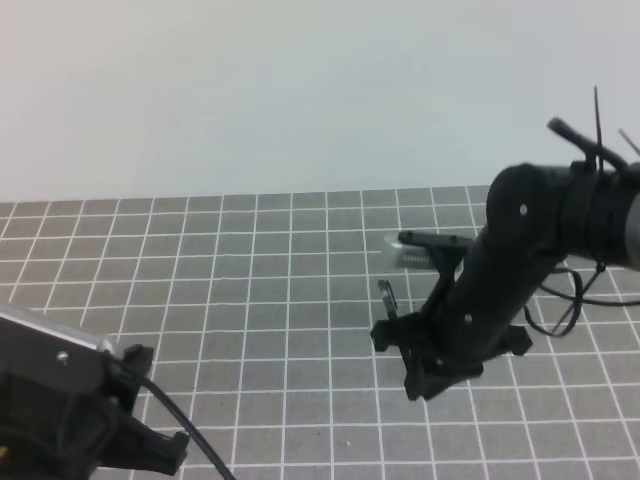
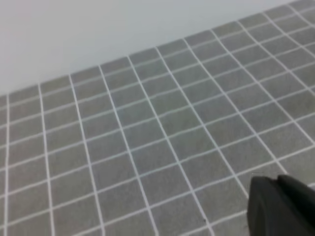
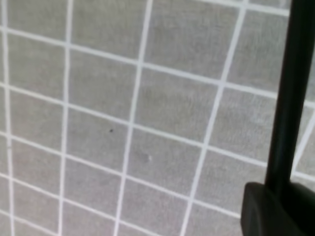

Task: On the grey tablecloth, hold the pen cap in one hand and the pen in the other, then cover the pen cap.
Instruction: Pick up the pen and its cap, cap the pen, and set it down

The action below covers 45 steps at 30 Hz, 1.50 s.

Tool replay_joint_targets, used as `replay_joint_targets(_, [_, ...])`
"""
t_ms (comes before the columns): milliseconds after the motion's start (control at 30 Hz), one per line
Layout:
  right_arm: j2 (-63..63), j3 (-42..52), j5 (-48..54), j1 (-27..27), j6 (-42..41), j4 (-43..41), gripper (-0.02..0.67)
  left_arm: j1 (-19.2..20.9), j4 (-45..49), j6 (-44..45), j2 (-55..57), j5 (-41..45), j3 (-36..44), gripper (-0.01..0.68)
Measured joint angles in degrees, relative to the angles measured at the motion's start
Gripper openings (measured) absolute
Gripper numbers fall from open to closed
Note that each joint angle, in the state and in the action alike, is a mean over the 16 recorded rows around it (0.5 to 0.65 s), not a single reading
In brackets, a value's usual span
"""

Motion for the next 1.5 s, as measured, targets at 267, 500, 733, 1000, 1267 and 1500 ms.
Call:
replay_joint_targets(267, [0.3,3.1,-4.3,0.0,2.3,0.9,0.068,0.0,0.2,-2.2,2.7,0.4,0.0,0.001])
replay_joint_targets(500, [2.4,3.4,-5.7,0.0,3.7,1.1,0.068,0.0,0.7,-2.9,3.3,0.5,0.0,0.0])
replay_joint_targets(733, [4.8,3.4,-5.6,0.0,3.9,1.4,0.068,0.0,0.9,-2.5,3.4,0.2,0.0,0.0])
replay_joint_targets(1000, [5.6,3.4,-5.3,0.0,3.3,1.6,0.071,0.0,1.3,-2.2,3.4,-0.2,0.0,0.0])
replay_joint_targets(1267, [5.6,3.4,-5.2,0.0,3.0,1.7,0.105,0.0,1.8,-1.8,3.4,-0.2,0.0,0.0])
replay_joint_targets(1500, [5.6,3.4,-4.6,0.0,2.8,1.9,0.19,0.0,2.3,-1.4,3.4,-0.2,0.0,0.0])
